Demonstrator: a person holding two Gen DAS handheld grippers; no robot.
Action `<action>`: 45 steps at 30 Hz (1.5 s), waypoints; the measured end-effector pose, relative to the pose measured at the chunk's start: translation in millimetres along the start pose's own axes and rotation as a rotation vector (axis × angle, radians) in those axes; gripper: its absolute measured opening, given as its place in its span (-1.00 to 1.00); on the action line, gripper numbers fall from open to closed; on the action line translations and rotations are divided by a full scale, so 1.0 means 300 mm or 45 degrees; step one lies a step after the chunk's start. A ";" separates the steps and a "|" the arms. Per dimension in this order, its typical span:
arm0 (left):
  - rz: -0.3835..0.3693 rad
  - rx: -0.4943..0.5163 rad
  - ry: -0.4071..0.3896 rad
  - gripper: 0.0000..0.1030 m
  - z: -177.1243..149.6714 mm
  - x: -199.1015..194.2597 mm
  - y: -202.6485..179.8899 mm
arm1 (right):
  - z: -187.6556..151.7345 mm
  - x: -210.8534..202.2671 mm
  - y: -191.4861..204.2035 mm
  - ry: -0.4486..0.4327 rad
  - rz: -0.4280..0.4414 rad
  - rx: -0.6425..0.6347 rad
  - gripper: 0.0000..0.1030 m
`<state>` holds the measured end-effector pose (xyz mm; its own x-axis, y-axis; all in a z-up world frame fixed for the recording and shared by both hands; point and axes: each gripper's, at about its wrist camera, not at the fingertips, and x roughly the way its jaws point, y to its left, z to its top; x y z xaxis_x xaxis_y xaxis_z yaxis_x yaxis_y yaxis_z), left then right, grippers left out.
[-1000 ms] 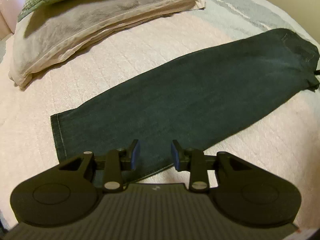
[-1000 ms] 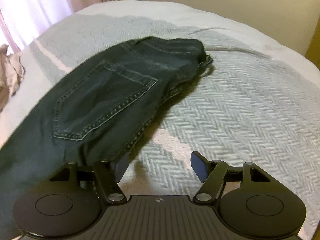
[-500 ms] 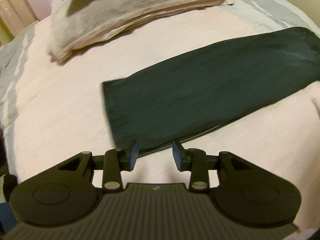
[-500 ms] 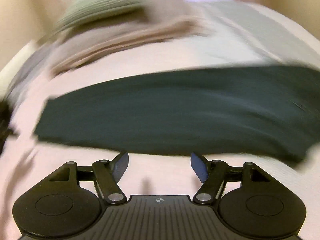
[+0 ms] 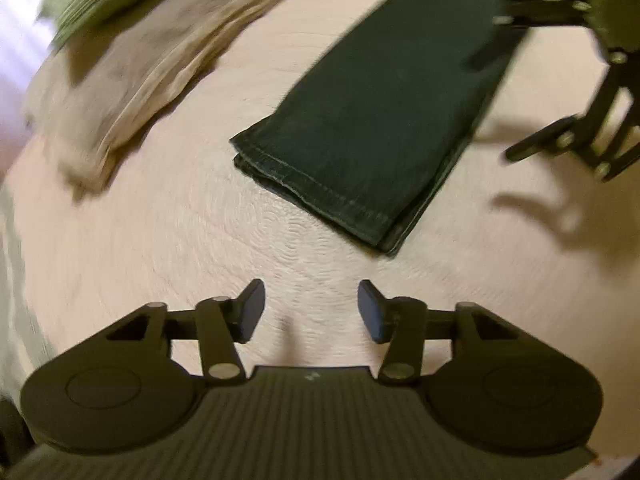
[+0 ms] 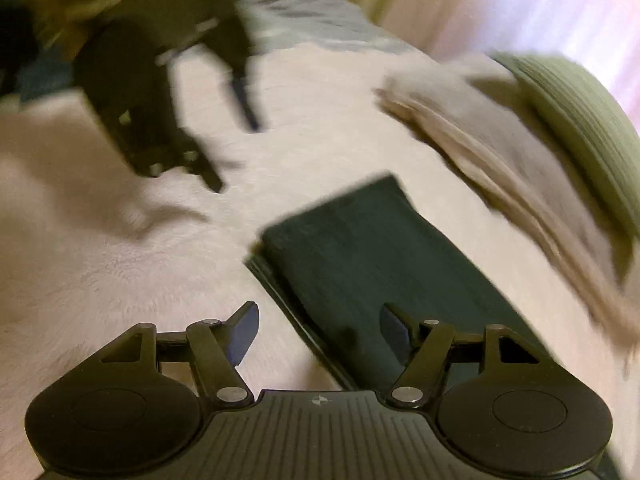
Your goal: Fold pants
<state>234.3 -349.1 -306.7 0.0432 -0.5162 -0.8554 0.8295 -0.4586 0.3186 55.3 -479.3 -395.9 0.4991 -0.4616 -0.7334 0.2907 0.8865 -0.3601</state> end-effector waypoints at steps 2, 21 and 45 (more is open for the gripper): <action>-0.008 0.106 -0.029 0.07 -0.018 0.026 0.009 | 0.002 0.056 0.053 -0.006 -0.024 -0.136 0.12; 0.056 0.655 -0.274 0.68 0.030 0.036 0.047 | 0.052 -0.012 -0.151 -0.067 -0.042 0.101 -0.86; 0.023 1.354 -0.387 -0.89 0.405 -0.007 0.120 | 0.047 -0.367 -0.435 -0.243 -0.101 0.774 -0.87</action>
<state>196.4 -452.5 -243.7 -0.2090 -0.6187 -0.7573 -0.0774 -0.7615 0.6435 -26.2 -544.5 -260.1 0.5774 -0.5726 -0.5820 0.7157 0.6980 0.0234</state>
